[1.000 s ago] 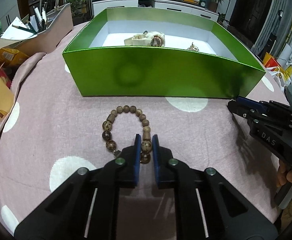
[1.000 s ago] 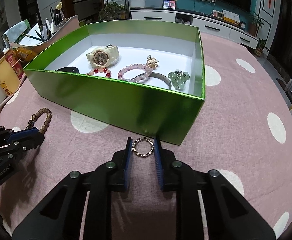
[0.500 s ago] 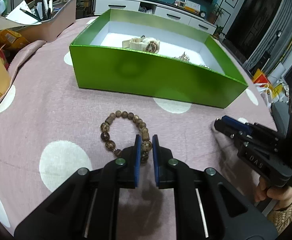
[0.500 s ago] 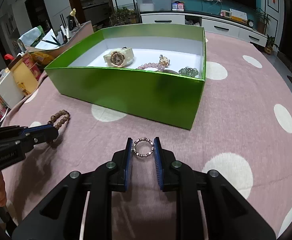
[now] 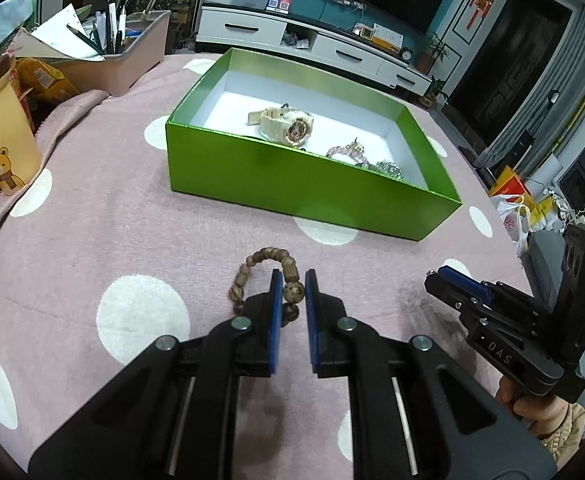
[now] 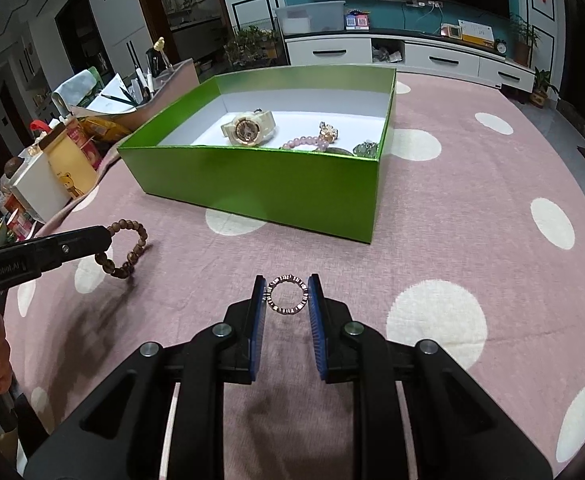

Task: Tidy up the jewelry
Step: 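Lift the bracelet and ring and carry them over the green box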

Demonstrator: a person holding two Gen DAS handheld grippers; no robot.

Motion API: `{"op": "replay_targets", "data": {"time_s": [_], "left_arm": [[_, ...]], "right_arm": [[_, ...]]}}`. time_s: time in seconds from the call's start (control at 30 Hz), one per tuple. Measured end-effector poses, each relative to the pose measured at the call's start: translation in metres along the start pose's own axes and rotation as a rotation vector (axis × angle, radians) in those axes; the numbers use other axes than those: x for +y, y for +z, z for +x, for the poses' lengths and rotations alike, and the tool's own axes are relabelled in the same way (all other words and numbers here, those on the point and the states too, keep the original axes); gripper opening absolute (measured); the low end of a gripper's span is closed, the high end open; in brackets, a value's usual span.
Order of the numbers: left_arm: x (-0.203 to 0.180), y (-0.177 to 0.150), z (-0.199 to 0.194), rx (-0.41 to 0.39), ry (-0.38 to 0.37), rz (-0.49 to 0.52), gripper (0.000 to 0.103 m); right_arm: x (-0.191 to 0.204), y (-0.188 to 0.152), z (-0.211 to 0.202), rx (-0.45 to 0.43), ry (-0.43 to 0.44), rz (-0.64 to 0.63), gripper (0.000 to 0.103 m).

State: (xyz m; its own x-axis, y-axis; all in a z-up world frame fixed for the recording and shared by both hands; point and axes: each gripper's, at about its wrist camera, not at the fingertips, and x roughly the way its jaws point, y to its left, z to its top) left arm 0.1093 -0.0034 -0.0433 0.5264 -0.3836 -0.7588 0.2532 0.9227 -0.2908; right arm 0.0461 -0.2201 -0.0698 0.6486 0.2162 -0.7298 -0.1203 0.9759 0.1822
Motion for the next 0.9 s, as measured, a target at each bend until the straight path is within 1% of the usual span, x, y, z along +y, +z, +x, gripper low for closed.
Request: {"op": "replay_targets", "data": {"time_s": [0.4,0.9], "left_arm": [[-0.011,0.001,-0.029,-0.049,-0.015,-0.001,0.011],[-0.018,0.006,-0.056,-0.105,-0.011,0.008,0.011]], "right_arm": [[0.004,0.001,-0.034,-0.066,0.015,-0.006,0.021],[0.005,0.006,-0.067,-0.137,0.028,-0.007,0.021]]}}
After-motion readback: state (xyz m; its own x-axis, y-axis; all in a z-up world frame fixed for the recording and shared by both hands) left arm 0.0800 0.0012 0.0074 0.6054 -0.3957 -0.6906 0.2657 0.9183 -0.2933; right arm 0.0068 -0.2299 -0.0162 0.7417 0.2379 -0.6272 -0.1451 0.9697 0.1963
